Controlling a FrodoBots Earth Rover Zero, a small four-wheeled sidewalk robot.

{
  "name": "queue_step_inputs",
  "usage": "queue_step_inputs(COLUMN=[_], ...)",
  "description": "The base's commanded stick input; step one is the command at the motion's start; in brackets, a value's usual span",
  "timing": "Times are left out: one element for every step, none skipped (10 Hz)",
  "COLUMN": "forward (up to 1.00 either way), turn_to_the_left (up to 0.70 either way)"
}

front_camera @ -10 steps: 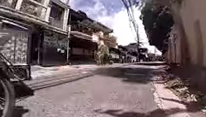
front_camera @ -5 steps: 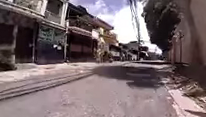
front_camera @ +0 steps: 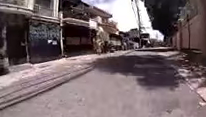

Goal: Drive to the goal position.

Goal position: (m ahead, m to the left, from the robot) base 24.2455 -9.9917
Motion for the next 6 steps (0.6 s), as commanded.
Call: queue_step_inputs(forward=[1.0, 1.0, 1.0, 1.0, 1.0, 1.0], turn_to_the_left=[-0.4, -0.4, -0.34, -0.03, 0.0, 0.0])
